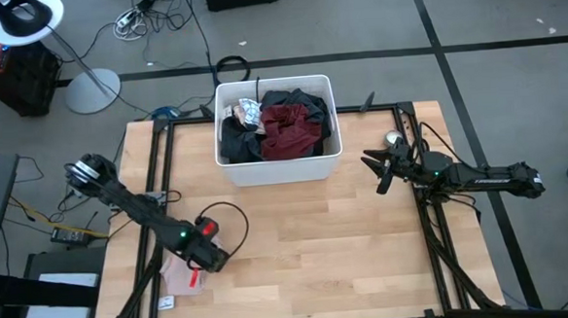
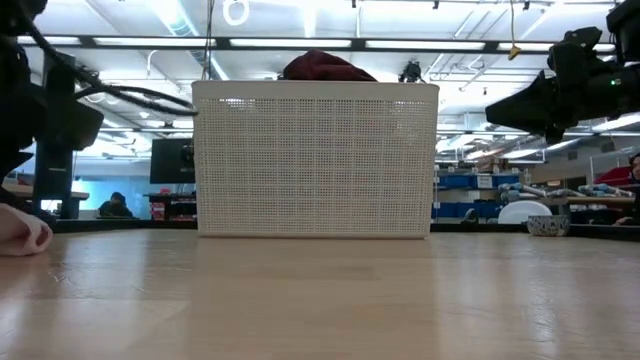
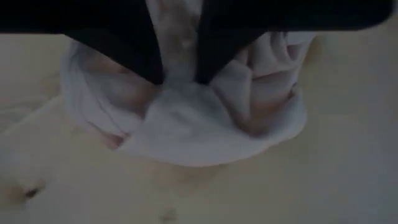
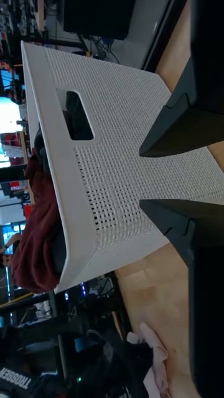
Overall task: Sort clothes
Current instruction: Put the pink underwear into the white laundry bin
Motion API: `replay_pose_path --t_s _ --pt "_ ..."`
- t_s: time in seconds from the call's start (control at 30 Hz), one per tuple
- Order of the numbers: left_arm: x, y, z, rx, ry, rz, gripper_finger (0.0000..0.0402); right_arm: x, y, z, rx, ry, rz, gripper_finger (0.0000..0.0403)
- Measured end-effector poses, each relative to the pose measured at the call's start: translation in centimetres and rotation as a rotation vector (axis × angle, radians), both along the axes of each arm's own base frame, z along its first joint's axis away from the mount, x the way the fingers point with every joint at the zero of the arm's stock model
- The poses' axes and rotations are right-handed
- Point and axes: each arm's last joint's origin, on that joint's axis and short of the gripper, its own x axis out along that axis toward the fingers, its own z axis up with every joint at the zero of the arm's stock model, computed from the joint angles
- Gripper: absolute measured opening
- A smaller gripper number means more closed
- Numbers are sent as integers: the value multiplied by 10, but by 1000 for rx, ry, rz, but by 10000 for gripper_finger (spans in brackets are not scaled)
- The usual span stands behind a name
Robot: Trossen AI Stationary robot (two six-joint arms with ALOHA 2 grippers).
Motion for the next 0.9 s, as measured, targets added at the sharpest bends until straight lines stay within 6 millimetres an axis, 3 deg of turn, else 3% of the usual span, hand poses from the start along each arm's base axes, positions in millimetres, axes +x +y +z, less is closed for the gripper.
replay_pose_path --t_s 0.17,0.5,0.9 --pt "6 -5 4 -44 -46 38 14 0 0 0 0 -1 0 121" --pt "34 -22 55 -38 -200 -35 1 0 0 0 0 -1 0 121" --pt "38 -16 161 169 -206 -106 0 0 0 0 0 0 0 121"
